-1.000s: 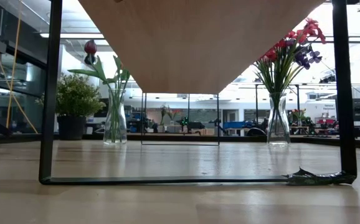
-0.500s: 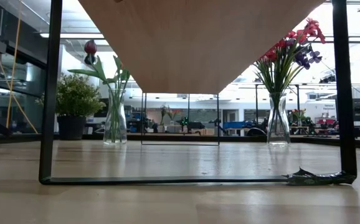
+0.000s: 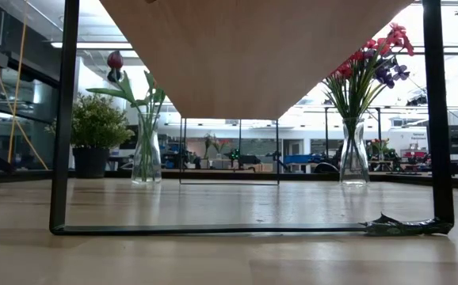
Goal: Pick and place flowers into a vace then onto a shelf
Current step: Put the left transparent vase with flowers on the shelf
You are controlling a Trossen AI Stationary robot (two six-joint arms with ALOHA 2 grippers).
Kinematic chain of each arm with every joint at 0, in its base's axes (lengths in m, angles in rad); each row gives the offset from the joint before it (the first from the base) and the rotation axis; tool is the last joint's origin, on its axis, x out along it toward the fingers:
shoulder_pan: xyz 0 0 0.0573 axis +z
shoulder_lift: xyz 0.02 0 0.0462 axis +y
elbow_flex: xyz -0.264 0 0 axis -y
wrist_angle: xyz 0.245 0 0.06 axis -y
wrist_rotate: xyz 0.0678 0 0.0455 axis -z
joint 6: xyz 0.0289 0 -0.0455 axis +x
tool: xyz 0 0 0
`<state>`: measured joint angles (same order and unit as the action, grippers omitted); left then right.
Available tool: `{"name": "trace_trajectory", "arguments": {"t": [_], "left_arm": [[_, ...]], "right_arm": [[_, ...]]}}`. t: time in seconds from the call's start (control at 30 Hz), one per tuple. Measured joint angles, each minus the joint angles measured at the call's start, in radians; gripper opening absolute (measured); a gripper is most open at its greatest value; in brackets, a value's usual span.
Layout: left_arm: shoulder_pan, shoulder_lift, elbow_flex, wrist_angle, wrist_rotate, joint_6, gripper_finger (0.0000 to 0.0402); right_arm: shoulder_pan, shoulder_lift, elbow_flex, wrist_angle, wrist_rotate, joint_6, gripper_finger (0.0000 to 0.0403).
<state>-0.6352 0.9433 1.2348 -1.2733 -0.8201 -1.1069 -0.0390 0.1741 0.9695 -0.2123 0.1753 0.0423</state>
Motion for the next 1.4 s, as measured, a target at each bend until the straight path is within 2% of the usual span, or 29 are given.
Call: {"name": "trace_trajectory", "arguments": {"t": [0.37,0.67,0.87,1.0,1.17,1.4], "left_arm": [[0.0,0.192,0.0,-0.029,0.004,0.063,0.0101],[0.0,0.285,0.0,-0.032,0.196,0.022,0.0101],[0.0,0.305,-0.009,-0.038,0.212,-0.064,0.0101],[0.0,0.305,-0.079,-0.035,0.209,-0.17,0.0101],[0.0,0.305,-0.231,0.017,0.202,-0.37,0.0101],[0.0,0.305,-0.474,0.336,0.026,-0.51,0.0101]], "right_arm": [[0.0,0.0,0.0,0.007,-0.007,0.052,0.0223],[0.0,0.0,0.0,0.078,-0.052,0.054,0.0223],[0.0,0.0,0.0,0.079,-0.052,0.054,0.0222],[0.0,0.0,0.0,0.078,-0.06,0.06,0.0222],[0.0,0.0,-0.001,0.075,-0.091,0.062,0.0223],[0.0,0.0,-0.002,0.013,-0.093,0.007,0.0222]]}}
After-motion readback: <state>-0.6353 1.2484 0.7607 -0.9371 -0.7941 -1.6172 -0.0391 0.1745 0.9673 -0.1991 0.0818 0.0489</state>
